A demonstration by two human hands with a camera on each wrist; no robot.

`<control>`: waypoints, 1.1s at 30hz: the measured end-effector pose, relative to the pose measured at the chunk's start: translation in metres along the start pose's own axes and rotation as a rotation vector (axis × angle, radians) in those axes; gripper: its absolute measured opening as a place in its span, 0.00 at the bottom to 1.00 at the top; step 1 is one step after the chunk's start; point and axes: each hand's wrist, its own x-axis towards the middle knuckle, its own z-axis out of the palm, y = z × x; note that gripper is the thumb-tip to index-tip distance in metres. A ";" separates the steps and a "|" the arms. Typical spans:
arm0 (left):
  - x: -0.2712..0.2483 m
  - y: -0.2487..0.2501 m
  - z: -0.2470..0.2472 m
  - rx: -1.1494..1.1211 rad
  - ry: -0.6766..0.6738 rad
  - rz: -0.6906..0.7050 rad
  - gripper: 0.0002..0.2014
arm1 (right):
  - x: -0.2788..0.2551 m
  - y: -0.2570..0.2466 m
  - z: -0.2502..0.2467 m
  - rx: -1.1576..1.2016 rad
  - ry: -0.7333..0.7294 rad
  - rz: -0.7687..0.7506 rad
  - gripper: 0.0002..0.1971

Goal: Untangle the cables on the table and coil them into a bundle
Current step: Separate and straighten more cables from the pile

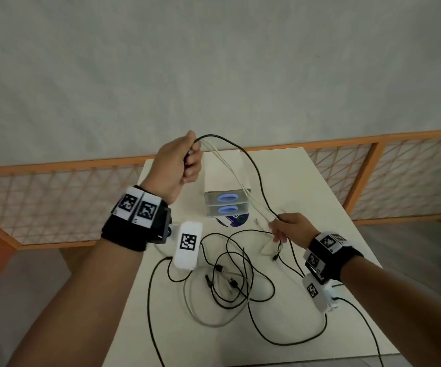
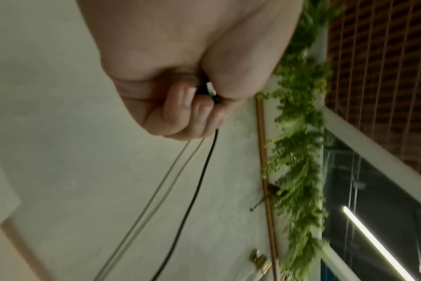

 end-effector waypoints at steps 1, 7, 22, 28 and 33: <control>0.000 -0.004 0.000 -0.014 0.011 -0.001 0.17 | -0.001 0.000 0.000 0.086 0.055 0.010 0.15; 0.003 0.004 -0.009 -0.104 0.068 0.031 0.18 | -0.007 -0.011 -0.006 -0.101 0.168 -0.238 0.22; 0.009 0.023 -0.022 -0.339 0.111 0.130 0.18 | -0.010 0.004 -0.035 -0.081 0.204 0.223 0.17; 0.010 0.001 -0.036 -0.351 0.102 -0.025 0.18 | -0.005 0.049 -0.031 -0.423 0.104 0.393 0.22; 0.004 -0.054 -0.035 0.242 0.141 -0.142 0.17 | 0.022 -0.026 -0.091 0.583 0.609 0.166 0.23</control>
